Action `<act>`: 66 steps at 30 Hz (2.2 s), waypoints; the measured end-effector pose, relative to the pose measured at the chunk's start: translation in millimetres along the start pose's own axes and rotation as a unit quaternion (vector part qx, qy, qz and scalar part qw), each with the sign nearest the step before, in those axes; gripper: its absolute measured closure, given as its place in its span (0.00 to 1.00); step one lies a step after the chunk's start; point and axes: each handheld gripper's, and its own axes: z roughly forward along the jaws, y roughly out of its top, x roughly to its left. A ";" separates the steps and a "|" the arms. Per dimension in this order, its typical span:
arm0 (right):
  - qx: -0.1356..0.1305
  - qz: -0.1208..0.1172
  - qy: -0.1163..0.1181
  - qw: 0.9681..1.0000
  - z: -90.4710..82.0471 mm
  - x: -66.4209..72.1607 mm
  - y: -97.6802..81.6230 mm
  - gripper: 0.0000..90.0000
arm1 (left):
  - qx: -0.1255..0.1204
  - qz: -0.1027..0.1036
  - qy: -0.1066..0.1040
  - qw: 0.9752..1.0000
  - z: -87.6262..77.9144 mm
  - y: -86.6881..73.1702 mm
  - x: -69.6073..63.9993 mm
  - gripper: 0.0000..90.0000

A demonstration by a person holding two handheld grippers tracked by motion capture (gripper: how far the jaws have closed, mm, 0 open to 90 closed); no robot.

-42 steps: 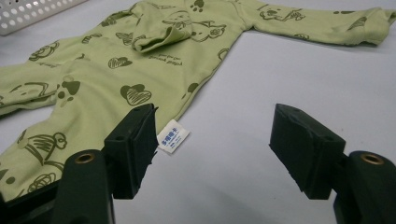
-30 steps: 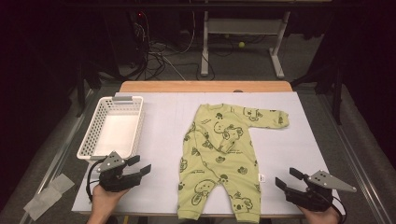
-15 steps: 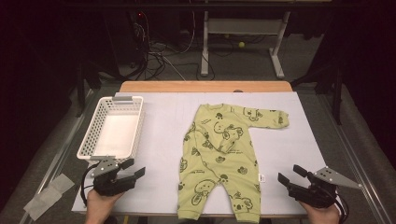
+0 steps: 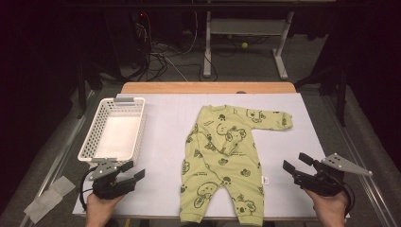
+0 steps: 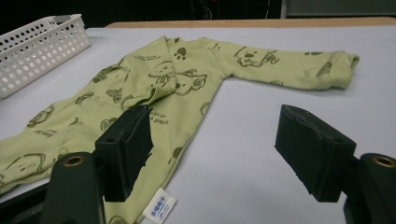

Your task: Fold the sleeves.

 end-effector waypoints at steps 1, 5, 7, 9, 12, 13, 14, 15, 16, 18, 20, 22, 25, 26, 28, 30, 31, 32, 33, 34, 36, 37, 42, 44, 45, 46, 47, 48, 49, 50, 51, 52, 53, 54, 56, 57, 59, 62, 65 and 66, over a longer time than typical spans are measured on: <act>0.001 -0.004 -0.001 1.000 1.3 0.5 2.1 0.31 | 0.000 0.000 -0.001 1.000 0.1 0.0 0.0 0.41; 0.016 -0.030 -0.019 0.999 13.6 -0.2 14.8 0.36 | 0.005 0.002 -0.003 1.000 1.8 0.3 -0.1 0.41; 0.020 -0.034 -0.024 0.999 16.7 -1.2 17.4 0.37 | 0.006 0.002 -0.003 1.000 1.9 0.4 0.0 0.41; 0.026 -0.044 -0.032 0.998 23.3 -4.1 22.6 0.39 | 0.005 0.001 -0.003 1.000 1.6 0.5 0.7 0.41; 0.034 -0.036 -0.037 0.998 32.5 -10.7 29.9 0.41 | 0.003 -0.003 -0.004 1.000 2.0 0.7 2.2 0.41; 0.038 -0.031 -0.040 0.998 37.7 -14.3 33.5 0.41 | 0.004 -0.003 -0.004 1.000 2.3 0.8 2.4 0.41; 0.038 -0.031 -0.040 0.998 37.7 -14.3 33.5 0.41 | 0.005 -0.002 -0.004 1.000 2.7 0.8 2.3 0.41; 0.040 -0.030 -0.041 0.998 40.2 -15.9 34.9 0.42 | 0.006 -0.001 -0.003 1.000 3.0 0.9 1.7 0.41; 0.043 -0.032 -0.043 0.998 43.5 -17.3 36.2 0.42 | 0.006 0.000 -0.003 1.000 3.1 0.9 1.5 0.41; 0.047 -0.036 -0.048 0.997 48.2 -18.3 37.8 0.43 | 0.006 0.000 -0.003 1.000 3.2 1.0 1.4 0.41; 0.052 -0.038 -0.043 0.997 54.1 -19.3 39.5 0.45 | 0.006 -0.001 -0.003 1.000 3.3 1.0 1.7 0.41; 0.059 -0.051 -0.044 0.996 61.1 -18.9 41.7 0.46 | 0.007 -0.001 -0.003 1.000 3.3 1.0 2.0 0.41; 0.074 -0.056 -0.048 0.995 73.1 -19.9 46.4 0.49 | 0.011 0.002 -0.004 1.000 4.2 0.9 1.0 0.41; 0.074 -0.056 -0.048 0.995 73.1 -19.9 46.4 0.49 | 0.012 0.003 -0.004 1.000 4.3 0.9 0.8 0.41; 0.076 -0.054 -0.051 0.994 77.3 -21.3 48.8 0.49 | 0.012 0.004 -0.003 1.000 4.1 0.8 0.6 0.41; 0.081 -0.047 -0.053 0.994 81.4 -23.6 52.1 0.49 | 0.011 0.004 -0.003 1.000 3.9 0.7 0.8 0.41; 0.085 -0.038 -0.054 0.994 85.3 -25.7 55.7 0.49 | 0.012 0.004 -0.003 1.000 4.0 0.7 0.7 0.41; 0.085 -0.038 -0.054 0.994 85.3 -25.7 55.7 0.49 | 0.012 0.004 -0.003 1.000 4.0 0.7 0.7 0.41; 0.090 -0.039 -0.059 0.993 90.1 -28.5 59.5 0.49 | 0.013 0.005 -0.003 1.000 4.3 0.7 0.7 0.41; 0.090 -0.039 -0.059 0.993 90.1 -28.5 59.5 0.49 | 0.013 0.006 -0.004 1.000 4.4 0.7 0.6 0.41; 0.098 -0.039 -0.064 0.992 95.3 -32.6 62.6 0.48 | 0.014 0.006 -0.004 1.000 4.6 0.7 0.4 0.41; 0.107 -0.036 -0.068 0.991 97.4 -34.0 63.8 0.48 | 0.014 0.006 -0.004 1.000 4.6 0.7 0.4 0.41; 0.145 -0.019 -0.091 0.985 112.9 -49.7 68.8 0.50 | 0.015 0.007 -0.006 1.000 5.5 0.7 0.3 0.41; 0.157 -0.007 -0.096 0.983 118.7 -56.5 71.1 0.50 | 0.015 0.008 -0.006 1.000 5.5 0.7 0.0 0.41; 0.159 -0.004 -0.099 0.982 120.7 -58.7 71.8 0.50 | 0.015 0.008 -0.005 1.000 5.5 0.7 -0.1 0.41; 0.166 -0.004 -0.105 0.980 124.1 -61.8 73.1 0.50 | 0.014 0.008 -0.006 1.000 5.4 0.8 -0.1 0.41; 0.172 -0.003 -0.108 0.979 126.4 -63.4 73.6 0.50 | 0.014 0.008 -0.005 1.000 5.4 0.8 0.0 0.41; 0.182 -0.001 -0.110 0.977 130.7 -66.1 74.4 0.50 | 0.014 0.008 -0.005 1.000 5.7 0.8 0.1 0.41; 0.196 -0.002 -0.115 0.974 137.3 -69.5 75.6 0.51 | 0.014 0.007 -0.005 1.000 6.0 0.9 0.2 0.41; 0.196 -0.002 -0.115 0.974 137.3 -69.5 75.6 0.51 | 0.014 0.007 -0.004 1.000 6.0 0.9 0.2 0.41; 0.199 -0.005 -0.118 0.973 139.6 -71.0 76.1 0.51 | 0.011 0.008 -0.002 1.000 5.8 1.0 0.1 0.41; 0.204 -0.003 -0.121 0.971 143.0 -73.6 76.9 0.52 | 0.010 0.007 -0.002 1.000 5.5 1.2 0.1 0.41; 0.209 0.002 -0.127 0.970 147.9 -78.1 77.6 0.52 | 0.008 0.007 -0.001 1.000 5.3 1.4 0.1 0.41; 0.212 0.000 -0.131 0.968 149.8 -79.6 77.5 0.53 | 0.008 0.006 -0.002 1.000 5.3 1.4 0.3 0.41; 0.220 -0.003 -0.141 0.965 154.3 -83.9 77.0 0.54 | 0.012 0.008 -0.001 1.000 6.0 1.2 0.2 0.41; 0.220 -0.003 -0.141 0.965 154.3 -83.9 77.0 0.54 | 0.012 0.008 -0.001 1.000 6.0 1.2 0.2 0.41; 0.220 0.002 -0.144 0.965 157.1 -87.7 76.5 0.55 | 0.012 0.008 -0.002 1.000 6.1 1.4 0.5 0.41; 0.234 0.009 -0.145 0.961 162.8 -92.9 75.4 0.56 | 0.015 0.007 -0.002 1.000 7.0 1.3 1.0 0.41; 0.241 0.011 -0.150 0.959 169.1 -95.3 76.9 0.58 | 0.016 0.007 -0.001 1.000 7.3 1.3 0.6 0.41; 0.244 0.009 -0.152 0.958 171.3 -95.7 77.1 0.60 | 0.016 0.007 -0.001 1.000 7.2 1.3 0.5 0.41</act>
